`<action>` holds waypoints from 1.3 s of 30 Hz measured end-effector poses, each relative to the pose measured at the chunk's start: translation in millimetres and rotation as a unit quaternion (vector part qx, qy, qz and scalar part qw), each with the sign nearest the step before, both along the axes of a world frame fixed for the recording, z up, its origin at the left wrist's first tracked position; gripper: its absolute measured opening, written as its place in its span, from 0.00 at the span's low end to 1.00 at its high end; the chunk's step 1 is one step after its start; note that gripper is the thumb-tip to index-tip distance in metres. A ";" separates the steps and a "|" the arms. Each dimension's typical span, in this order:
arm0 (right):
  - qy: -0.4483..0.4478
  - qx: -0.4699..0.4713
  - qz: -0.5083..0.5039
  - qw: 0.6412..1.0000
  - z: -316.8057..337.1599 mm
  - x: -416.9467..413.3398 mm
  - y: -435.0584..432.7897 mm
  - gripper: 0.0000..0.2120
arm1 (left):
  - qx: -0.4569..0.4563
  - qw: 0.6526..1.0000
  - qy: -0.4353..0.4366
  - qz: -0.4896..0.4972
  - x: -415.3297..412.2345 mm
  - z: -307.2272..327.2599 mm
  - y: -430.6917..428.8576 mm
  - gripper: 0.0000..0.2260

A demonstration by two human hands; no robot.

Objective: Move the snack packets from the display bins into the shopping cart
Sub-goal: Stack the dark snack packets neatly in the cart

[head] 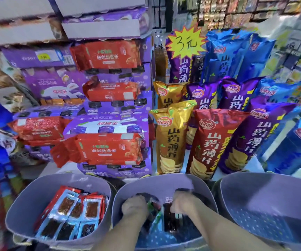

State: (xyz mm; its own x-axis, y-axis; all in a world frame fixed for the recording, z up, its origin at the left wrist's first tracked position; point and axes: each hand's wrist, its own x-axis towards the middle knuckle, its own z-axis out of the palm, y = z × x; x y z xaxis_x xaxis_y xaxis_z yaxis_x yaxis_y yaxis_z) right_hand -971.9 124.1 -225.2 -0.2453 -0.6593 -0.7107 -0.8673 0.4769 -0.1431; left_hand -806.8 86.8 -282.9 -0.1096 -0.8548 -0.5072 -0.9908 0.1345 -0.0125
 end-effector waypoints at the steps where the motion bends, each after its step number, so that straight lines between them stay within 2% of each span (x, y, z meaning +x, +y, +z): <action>1: 0.017 0.008 0.031 0.999 2.2 0.3 1.5 0.13 | -0.008 1.000 -0.015 -0.006 -1.4 5.1 -0.3 0.19; 4: 0.026 -0.065 0.109 0.992 6.1 -2.5 7.6 0.17 | -0.016 1.000 -0.017 -0.012 -5.7 31.0 0.6 0.19; 7: 0.030 -0.127 0.134 0.982 19.9 -1.3 9.5 0.16 | -0.038 0.999 -0.002 0.003 -8.9 68.4 8.9 0.17; 11: 0.079 -0.148 0.200 0.965 50.4 16.3 10.4 0.28 | -0.155 0.988 0.007 0.006 10.5 107.9 38.9 0.21; 15: 0.104 -0.215 0.245 0.940 79.9 40.9 25.7 0.27 | -0.242 0.968 -0.019 0.054 48.1 141.4 78.1 0.20; 19: 0.107 -0.300 0.289 0.903 103.6 80.0 45.7 0.28 | -0.279 0.952 -0.012 0.123 100.8 165.5 122.2 0.19; 23: 0.103 -0.370 0.343 0.857 112.2 139.1 69.2 0.28 | -0.287 0.938 -0.020 0.194 165.2 176.1 177.6 0.22; 27: 0.078 -0.402 0.392 0.824 112.3 211.9 106.3 0.27 | -0.283 0.921 -0.022 0.268 230.7 179.3 240.7 0.25; 32: 0.058 -0.412 0.457 0.786 102.2 301.6 168.7 0.25 | -0.264 0.899 -0.031 0.347 316.0 165.1 329.4 0.28; 39: 0.018 -0.365 0.553 0.749 73.4 410.0 242.6 0.27 | -0.214 0.849 -0.029 0.483 407.4 128.4 440.4 0.28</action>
State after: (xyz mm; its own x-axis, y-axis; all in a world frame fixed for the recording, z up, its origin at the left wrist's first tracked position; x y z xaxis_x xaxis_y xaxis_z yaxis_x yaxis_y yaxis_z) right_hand -561.8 366.8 -151.8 0.7275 -0.6827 -0.0682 -0.6833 -0.7299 0.0174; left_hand -399.5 527.2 -154.5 0.7609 -0.6397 -0.1088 -0.6329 -0.7686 0.0928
